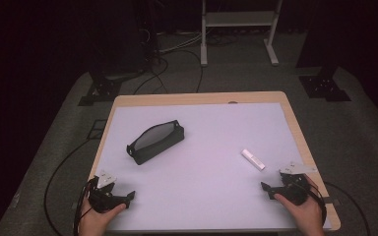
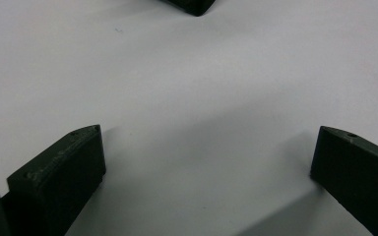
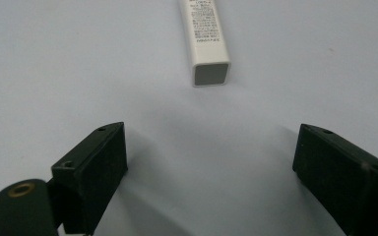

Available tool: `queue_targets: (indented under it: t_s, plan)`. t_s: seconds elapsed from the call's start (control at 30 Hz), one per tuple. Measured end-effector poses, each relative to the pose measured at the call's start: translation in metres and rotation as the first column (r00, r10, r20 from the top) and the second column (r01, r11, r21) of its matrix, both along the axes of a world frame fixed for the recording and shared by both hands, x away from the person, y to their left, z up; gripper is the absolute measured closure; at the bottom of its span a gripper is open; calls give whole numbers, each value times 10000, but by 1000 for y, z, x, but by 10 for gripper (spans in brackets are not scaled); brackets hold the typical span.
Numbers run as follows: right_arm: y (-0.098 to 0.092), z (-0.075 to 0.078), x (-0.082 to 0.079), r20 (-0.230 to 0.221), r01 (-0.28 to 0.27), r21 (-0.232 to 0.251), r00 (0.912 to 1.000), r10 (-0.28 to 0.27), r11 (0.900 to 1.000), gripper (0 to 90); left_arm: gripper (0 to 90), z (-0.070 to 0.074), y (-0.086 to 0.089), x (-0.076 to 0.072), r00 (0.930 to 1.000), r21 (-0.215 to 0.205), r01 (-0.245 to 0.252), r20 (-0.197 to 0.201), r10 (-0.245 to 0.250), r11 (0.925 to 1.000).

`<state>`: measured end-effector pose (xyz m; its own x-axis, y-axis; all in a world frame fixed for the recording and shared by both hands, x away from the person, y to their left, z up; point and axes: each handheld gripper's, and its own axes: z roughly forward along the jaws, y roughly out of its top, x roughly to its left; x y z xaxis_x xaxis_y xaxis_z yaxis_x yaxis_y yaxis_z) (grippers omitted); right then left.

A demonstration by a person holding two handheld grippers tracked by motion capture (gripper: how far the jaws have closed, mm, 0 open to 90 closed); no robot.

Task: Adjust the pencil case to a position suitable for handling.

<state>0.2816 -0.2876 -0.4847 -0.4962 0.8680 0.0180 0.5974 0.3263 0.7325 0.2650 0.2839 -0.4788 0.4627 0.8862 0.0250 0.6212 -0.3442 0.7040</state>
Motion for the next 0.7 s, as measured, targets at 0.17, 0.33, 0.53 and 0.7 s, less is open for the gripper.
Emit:
queue_targets:
  t_s: [0.17,0.33,0.53,0.7]
  plan:
    - [0,0,0,-5,0,30,10000,0,10000,120,31,1,0,-1,10000,10,52,26,-52,10000]
    - [0,0,0,9,-3,17,10000,3,10000,120,133,5,-1,-1,9995,-141,304,77,-303,9994]
    - [0,0,0,10,1,19,10000,-2,10000,120,160,7,-4,2,9988,-366,490,74,-488,9981]
    - [0,0,0,6,4,17,10000,-4,10000,120,185,10,-4,4,9981,-373,608,96,-605,9975]
